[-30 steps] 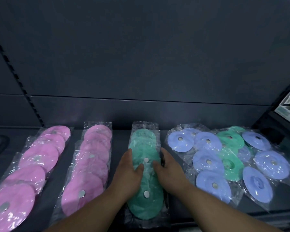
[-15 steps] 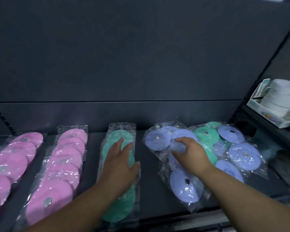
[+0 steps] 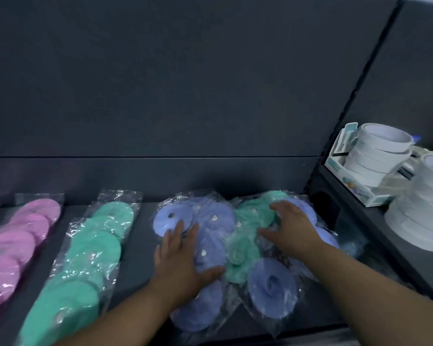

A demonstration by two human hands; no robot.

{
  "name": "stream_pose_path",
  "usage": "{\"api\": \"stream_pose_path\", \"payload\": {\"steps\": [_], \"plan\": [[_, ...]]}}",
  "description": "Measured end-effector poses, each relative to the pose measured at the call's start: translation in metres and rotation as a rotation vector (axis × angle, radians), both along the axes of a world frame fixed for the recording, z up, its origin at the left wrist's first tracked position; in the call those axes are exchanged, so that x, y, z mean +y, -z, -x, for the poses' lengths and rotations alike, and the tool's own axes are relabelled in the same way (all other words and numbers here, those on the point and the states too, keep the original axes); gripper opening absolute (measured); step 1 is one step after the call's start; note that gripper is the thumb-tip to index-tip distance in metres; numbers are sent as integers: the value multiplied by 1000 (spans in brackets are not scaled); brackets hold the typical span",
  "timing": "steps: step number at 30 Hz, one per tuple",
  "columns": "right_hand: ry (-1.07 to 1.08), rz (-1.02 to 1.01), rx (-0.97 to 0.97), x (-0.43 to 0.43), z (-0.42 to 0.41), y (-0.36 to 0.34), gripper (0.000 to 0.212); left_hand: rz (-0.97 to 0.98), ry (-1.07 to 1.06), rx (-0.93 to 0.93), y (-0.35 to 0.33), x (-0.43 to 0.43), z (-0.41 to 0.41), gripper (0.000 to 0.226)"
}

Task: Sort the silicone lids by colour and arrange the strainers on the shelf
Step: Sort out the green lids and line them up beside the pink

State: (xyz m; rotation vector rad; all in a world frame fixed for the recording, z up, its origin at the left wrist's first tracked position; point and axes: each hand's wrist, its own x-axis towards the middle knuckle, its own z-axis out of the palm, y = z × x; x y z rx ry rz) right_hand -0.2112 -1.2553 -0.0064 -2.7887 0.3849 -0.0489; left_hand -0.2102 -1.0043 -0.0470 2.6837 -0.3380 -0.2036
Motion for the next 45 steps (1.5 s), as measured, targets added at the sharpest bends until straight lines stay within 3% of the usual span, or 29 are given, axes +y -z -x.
{"api": "stream_pose_path", "payload": {"steps": [3, 9, 12, 15, 17, 19, 22, 25, 29, 34, 38, 42, 45], "plan": [[-69, 17, 29, -15, -16, 2, 81, -5, -125, 60, -1, -16, 0, 117], [-122, 139, 212, -18, -36, 4, 97, -15, -130, 55, 9, -31, 11, 114], [-111, 139, 154, -14, -37, 5, 88, 62, -124, -13, 8, -30, 13, 119], [-83, 113, 5, -7, -39, 5, 70, 230, -217, -165, 4, -22, -3, 88], [-97, 91, -127, 2, -44, 6, 73, 258, -301, -170, -2, -13, -24, 73], [-172, 48, -141, 13, -51, 6, 86, 181, -357, -84, -2, -3, -48, 78], [-291, 36, -1, 36, -58, 7, 79, 152, -378, 58, 3, 4, -71, 97], [-296, 12, 0, 57, -65, 10, 74, 191, -372, 83, 3, 8, -79, 106], [-155, -531, -52, 62, -69, 7, 54, 541, -477, 77, -8, 17, -84, 85], [98, -771, -302, 35, -78, -3, 23, 1090, -583, 165, -24, 20, -92, 39], [242, -773, -386, 12, -76, -13, 15, 1332, -419, 382, -39, -5, -87, 25], [259, -735, -341, -5, -59, -34, 11, 1197, -221, 545, -35, -40, -62, 21], [265, -513, -185, -21, -44, -51, 11, 994, -49, 529, -27, -62, -51, 23]]}}
